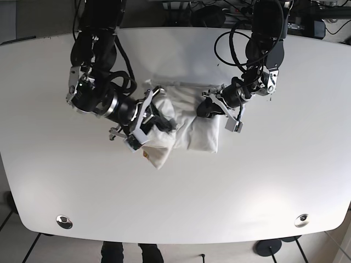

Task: Fold the T-shirt properly

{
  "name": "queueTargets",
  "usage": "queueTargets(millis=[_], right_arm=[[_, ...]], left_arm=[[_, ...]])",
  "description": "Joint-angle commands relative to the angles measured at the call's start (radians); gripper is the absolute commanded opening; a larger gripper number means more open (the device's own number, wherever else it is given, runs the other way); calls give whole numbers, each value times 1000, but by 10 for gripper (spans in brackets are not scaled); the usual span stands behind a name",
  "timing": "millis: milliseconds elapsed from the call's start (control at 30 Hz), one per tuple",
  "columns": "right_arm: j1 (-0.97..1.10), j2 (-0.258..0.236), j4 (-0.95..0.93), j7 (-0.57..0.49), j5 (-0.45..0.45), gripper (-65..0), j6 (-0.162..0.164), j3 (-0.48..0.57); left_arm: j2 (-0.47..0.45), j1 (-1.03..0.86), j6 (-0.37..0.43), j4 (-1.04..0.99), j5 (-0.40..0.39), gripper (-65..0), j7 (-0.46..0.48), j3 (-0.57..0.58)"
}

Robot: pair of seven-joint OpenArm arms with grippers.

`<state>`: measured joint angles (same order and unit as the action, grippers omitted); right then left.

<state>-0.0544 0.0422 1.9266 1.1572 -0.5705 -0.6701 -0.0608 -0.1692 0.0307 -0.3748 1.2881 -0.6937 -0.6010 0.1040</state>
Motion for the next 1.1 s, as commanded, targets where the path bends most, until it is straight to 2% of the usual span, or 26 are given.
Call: queueTargets(millis=[33, 100, 167, 333, 400, 467, 533, 567, 633, 733, 867, 967, 1100], right_arm=[[-34, 2, -52, -89, 37, -629, 25, 62], [-34, 0, -141, -216, 116, -628, 49, 146], [-48, -5, -243, -322, 189, -625, 62, 175], [-98, 2, -402, -392, 317, -614, 62, 177], [-109, 3, -413, -392, 321, -522, 69, 177], [-108, 3, -410, -388, 321, -377, 97, 180], [-109, 2, -410, -388, 321, -262, 109, 217], [-109, -1, -410, -386, 321, -216, 109, 249], [-111, -6, -408, -386, 323, -165, 109, 310], [-101, -1, -342, -386, 320, -160, 109, 319], [-88, 18, -267, -386, 320, -160, 109, 326], [-89, 35, -209, -337, 320, -160, 109, 326], [-83, 69, -148, -297, 320, -160, 106, 330]], left_arm=[[-2, -2, 17, 0, 32, -582, -41, 3], [-6, -2, 17, 3, 29, -582, -41, 3], [-6, -2, 17, 2, 29, -582, -41, 1], [-3, -2, 15, 2, 26, -582, -40, -3], [-2, -2, 13, 8, 24, -582, -38, -5], [-2, -2, 13, 8, 24, -583, -37, -5], [0, -2, 13, 9, 22, -585, -35, -7], [0, -1, 13, 12, 22, -586, -35, -8], [1, 2, 13, 45, 22, -583, -35, -49], [41, -2, 13, 107, 22, -582, -40, -161], [41, -73, 12, 210, 22, -582, -41, -315], [9, -150, 10, 302, 22, -582, -43, -470], [-51, -191, 10, 316, 29, -582, -41, -576]])
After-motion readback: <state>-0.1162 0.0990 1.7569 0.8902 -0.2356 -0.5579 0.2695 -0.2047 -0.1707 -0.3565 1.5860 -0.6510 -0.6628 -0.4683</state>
